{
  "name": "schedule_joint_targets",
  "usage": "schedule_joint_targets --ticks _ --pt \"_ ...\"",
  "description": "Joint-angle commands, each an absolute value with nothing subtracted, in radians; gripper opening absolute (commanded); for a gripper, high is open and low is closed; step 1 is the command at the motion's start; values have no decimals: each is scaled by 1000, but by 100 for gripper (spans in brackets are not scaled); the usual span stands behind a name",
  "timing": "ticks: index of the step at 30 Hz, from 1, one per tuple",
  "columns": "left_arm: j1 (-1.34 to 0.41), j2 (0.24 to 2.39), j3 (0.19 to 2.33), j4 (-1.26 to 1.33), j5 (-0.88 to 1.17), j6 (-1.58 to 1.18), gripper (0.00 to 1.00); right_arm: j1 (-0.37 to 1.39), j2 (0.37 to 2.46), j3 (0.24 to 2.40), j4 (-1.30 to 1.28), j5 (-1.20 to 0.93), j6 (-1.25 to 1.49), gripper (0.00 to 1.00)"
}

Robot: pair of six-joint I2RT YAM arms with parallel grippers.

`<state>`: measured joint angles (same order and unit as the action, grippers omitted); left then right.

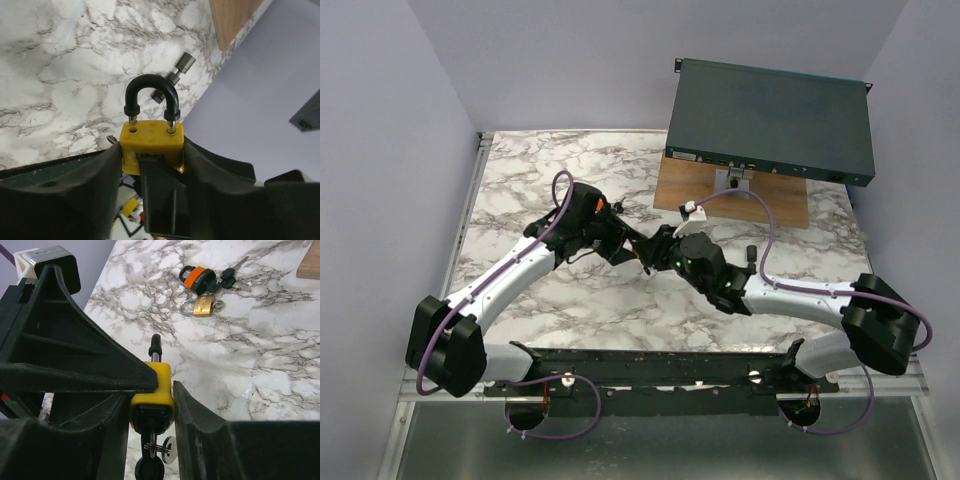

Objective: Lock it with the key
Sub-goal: Pick up the lock from the center of the board.

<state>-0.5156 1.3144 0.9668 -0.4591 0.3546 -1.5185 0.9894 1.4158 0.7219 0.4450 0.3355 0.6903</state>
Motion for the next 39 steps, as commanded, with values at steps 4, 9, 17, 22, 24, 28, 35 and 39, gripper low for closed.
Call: schedule_joint_targets --ticks 4,9,17,22,24,28,35,39 --pt "-515 1175 1081 -452 358 -1189 83 996 1238 785 260 336 705 1" --pt "-493 1061 1132 -485 324 -887 94 997 1096 837 84 233 680 1" --pt "-480 942 1197 -478 619 -463 84 996 873 984 -176 -64 601 1" --pt "-480 871 1200 -405 889 -485 74 996 826 1010 -148 -332 626 1" --pt "-479 826 1174 -344 960 -537 70 996 821 1027 -135 -390 630 1" --pt "-480 749 1156 -296 1043 -578 63 996 818 1069 -125 -428 619 1" --pt "-479 715 1154 -355 1026 -560 62 996 875 1158 -109 -537 605 1" --pt "-480 733 1147 -289 1042 -607 59 996 902 1182 -90 -581 608 1"
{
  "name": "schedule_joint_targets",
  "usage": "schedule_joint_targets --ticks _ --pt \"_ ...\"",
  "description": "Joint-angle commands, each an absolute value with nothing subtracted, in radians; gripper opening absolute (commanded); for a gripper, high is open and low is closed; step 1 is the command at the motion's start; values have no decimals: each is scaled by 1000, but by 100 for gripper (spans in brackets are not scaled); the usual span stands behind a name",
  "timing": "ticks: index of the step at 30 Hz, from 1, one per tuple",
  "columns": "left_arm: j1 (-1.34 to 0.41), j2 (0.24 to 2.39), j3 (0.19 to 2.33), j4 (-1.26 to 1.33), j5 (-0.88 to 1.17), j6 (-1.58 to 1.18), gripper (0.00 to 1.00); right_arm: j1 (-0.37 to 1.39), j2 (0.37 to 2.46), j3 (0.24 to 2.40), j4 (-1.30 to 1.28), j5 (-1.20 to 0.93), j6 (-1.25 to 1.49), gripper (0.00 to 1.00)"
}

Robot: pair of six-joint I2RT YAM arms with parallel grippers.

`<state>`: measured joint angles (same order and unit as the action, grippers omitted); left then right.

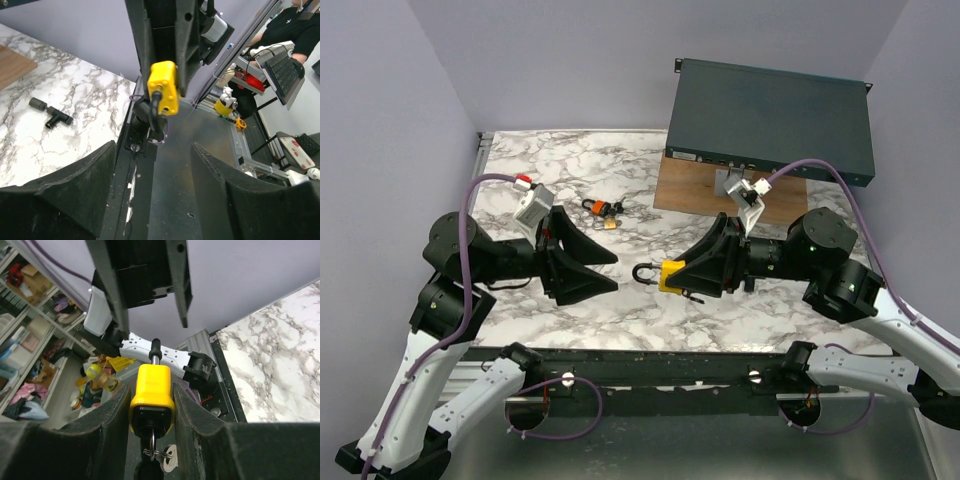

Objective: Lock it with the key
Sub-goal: Pick up the lock from the center of the board, then lock the lock.

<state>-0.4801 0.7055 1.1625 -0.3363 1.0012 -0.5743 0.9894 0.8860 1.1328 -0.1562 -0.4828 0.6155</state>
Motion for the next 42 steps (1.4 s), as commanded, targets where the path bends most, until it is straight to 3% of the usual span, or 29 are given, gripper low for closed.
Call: schedule_joint_targets --ticks 1,22,32,42 --pt "-480 735 1145 -263 1050 -622 58 996 909 1185 -88 -592 606 1" --pt "-481 782 1140 -136 1110 -718 33 997 1003 1269 -99 -562 528 1" --pt "-484 770 1117 -162 1113 -714 29 996 1006 1264 -82 -540 531 1" --pt "-485 780 1127 -175 1093 -726 13 996 1015 1247 -77 -543 527 1"
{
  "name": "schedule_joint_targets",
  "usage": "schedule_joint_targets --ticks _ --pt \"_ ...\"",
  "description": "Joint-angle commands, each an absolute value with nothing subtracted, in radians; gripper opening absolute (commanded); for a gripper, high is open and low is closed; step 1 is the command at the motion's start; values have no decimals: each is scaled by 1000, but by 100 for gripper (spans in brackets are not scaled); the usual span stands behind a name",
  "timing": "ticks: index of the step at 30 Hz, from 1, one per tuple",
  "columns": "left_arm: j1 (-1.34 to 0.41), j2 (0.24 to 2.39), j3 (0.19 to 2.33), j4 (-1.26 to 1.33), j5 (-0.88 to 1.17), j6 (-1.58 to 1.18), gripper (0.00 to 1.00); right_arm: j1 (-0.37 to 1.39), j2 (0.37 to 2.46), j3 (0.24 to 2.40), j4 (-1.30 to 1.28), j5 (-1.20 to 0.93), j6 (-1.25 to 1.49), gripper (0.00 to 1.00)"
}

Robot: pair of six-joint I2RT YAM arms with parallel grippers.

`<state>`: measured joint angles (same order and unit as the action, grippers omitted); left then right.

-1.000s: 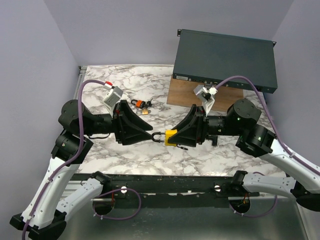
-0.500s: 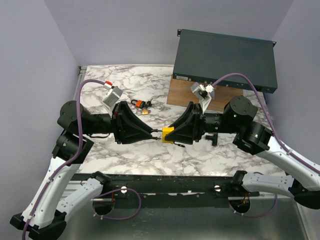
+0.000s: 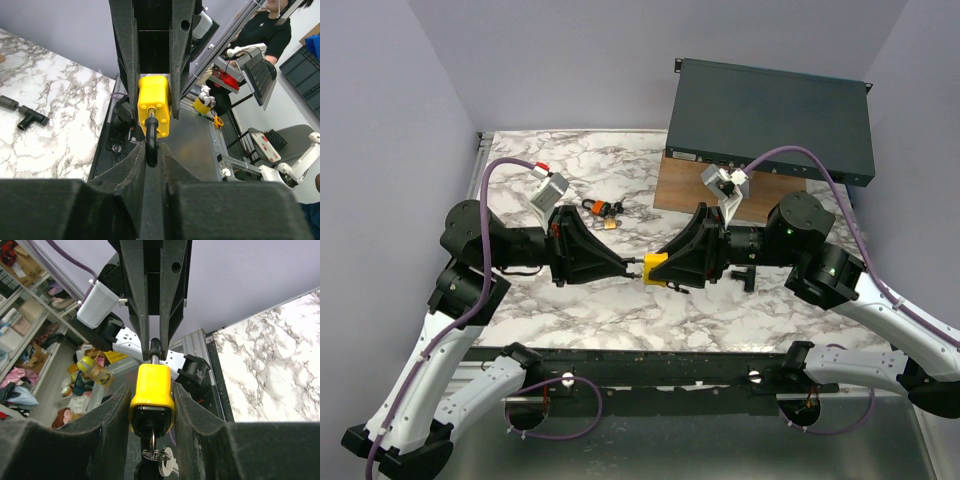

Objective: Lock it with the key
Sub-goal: Lock the lock.

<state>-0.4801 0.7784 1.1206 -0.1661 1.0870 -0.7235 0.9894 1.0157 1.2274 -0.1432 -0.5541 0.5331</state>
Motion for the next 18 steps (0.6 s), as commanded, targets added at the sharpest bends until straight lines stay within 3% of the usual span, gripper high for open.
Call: schedule_joint_targets --ticks 1,4,12,18 --pt "-484 781 1132 -186 1088 -723 8 996 1017 1246 -77 -541 524 1" --pt "-485 786 1140 -210 1075 -722 0 996 1020 1246 -76 -529 513 1" --pt "-492 747 1206 -292 960 -666 0 996 1037 1278 -66 -506 465 2" --pt "-494 709 1233 -258 901 -687 0 996 1053 1310 -17 -527 445 26"
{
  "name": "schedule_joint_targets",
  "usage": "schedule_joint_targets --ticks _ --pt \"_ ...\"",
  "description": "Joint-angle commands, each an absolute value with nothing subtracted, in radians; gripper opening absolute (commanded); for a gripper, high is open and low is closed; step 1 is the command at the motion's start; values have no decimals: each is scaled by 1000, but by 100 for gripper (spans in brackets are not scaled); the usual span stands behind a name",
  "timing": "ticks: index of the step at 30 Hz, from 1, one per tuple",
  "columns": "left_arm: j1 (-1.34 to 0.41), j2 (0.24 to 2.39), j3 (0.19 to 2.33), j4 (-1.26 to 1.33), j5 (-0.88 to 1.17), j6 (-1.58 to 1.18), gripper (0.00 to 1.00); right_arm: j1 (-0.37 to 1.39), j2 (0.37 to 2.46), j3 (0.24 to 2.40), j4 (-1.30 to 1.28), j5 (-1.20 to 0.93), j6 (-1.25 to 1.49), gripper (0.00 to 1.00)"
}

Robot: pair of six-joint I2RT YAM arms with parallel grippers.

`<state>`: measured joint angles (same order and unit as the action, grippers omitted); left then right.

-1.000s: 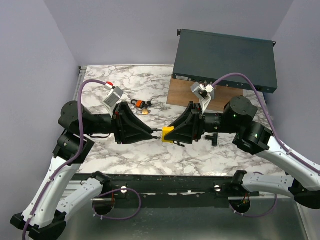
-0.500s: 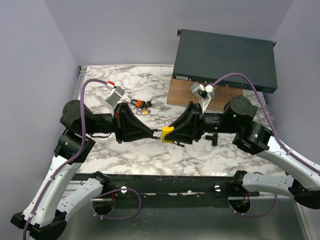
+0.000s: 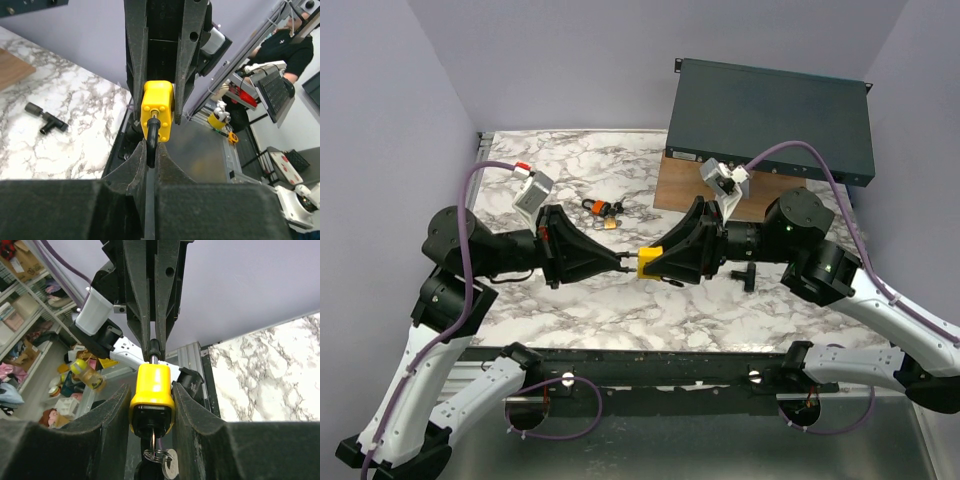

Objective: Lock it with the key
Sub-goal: Lock the lock.

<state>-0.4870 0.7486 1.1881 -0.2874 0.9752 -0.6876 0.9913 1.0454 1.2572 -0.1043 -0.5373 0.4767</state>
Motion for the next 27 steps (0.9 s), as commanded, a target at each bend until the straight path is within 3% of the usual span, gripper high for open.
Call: schedule_joint_targets --ticks 1,4,13,20,27 --pt "-493 701 1232 -243 890 -700 0 996 1057 1315 -11 -535 446 30" --pt "-494 682 1238 -223 861 -716 0 996 1061 1322 27 -552 454 42" --pt "-494 642 1232 -181 809 -753 0 996 1072 1315 83 -584 481 55" --pt "-494 631 1241 -182 756 -766 0 996 1065 1281 133 -600 487 74" --pt "-493 636 1244 -155 761 -788 0 996 1097 1278 125 -576 461 70"
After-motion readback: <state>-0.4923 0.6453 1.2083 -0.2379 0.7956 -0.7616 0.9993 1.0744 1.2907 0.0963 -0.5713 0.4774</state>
